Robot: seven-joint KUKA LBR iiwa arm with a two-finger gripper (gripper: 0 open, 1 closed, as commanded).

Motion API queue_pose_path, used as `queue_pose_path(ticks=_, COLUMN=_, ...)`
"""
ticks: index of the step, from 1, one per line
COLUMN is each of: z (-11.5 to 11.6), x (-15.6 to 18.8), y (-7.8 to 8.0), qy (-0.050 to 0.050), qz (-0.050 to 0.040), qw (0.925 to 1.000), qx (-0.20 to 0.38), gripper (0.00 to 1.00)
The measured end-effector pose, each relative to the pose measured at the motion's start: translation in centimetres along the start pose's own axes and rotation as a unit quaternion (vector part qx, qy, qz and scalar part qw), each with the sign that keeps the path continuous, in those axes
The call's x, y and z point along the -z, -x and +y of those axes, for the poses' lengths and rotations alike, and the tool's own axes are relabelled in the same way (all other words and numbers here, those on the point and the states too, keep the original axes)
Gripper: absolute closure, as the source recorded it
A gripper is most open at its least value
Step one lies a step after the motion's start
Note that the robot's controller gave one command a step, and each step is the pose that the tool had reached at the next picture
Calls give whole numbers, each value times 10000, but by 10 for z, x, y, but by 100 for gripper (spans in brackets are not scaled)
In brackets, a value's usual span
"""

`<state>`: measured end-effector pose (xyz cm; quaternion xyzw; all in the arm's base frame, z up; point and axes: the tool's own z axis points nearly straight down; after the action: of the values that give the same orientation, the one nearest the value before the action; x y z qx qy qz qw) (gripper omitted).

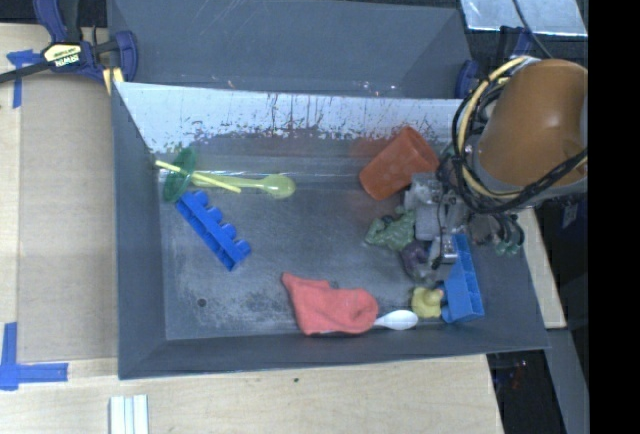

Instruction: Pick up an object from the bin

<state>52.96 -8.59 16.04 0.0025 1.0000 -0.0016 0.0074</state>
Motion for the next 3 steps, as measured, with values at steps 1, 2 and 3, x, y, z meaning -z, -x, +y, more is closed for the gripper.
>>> queue_pose_path(ticks=1, z=20, x=-64, y=5, qy=-5, qz=-6, qw=10000, qx=36, gripper=0)
queue_pose_path(ticks=2, z=20, x=-68, y=-1, qy=-4, qz=-43, qw=10000, qx=-73, gripper=0)
queue_pose_path(ticks=3, z=55, x=-86, y=-23, qy=-13, qz=-89, qw=10000, qx=24, gripper=0)
